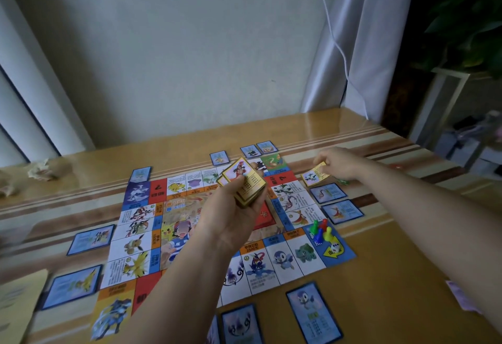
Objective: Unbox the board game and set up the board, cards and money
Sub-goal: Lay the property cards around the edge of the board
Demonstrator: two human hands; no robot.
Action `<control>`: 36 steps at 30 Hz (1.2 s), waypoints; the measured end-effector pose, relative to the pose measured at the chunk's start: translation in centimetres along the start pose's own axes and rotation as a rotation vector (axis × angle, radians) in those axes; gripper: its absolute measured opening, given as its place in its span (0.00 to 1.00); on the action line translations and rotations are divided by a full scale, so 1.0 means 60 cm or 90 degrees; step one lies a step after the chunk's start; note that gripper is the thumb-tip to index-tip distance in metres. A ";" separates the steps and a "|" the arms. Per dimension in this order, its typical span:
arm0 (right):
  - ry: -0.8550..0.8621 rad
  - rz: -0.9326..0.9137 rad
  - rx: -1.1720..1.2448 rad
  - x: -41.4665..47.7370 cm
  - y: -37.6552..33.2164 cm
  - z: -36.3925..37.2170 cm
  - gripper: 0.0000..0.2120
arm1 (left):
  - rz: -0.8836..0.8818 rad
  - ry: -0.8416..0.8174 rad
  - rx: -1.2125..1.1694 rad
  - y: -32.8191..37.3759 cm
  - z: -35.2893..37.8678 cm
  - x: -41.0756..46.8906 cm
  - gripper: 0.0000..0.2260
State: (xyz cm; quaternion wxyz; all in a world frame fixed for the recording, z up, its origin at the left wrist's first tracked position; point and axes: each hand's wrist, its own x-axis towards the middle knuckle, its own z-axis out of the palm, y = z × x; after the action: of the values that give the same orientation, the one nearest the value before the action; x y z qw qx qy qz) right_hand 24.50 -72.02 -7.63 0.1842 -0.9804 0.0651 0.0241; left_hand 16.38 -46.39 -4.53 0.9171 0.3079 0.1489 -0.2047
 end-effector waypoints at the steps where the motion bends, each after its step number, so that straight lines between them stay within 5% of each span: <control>1: 0.011 -0.002 -0.011 0.004 0.002 0.003 0.12 | -0.001 -0.003 0.004 0.000 -0.002 -0.002 0.06; 11: 0.126 0.010 -0.206 -0.012 -0.006 0.019 0.13 | -0.028 -0.038 0.054 0.000 -0.024 -0.024 0.07; 15: 0.227 -0.034 -0.037 -0.039 -0.050 0.013 0.11 | -0.008 -0.048 0.137 -0.004 -0.042 -0.024 0.07; 22: -0.057 -0.165 0.324 -0.153 -0.178 -0.012 0.10 | 0.006 -0.076 0.194 -0.002 -0.054 -0.025 0.07; 36: -0.196 -0.148 0.312 -0.174 -0.212 0.002 0.11 | 0.105 -0.005 0.466 0.031 -0.077 -0.031 0.06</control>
State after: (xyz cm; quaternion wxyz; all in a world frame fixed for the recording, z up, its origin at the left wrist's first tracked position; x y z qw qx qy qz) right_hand 15.90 -59.01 -2.44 0.4240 -0.8926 -0.0722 0.1351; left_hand 14.95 -41.62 -6.36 0.7604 0.6254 0.0372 -0.1713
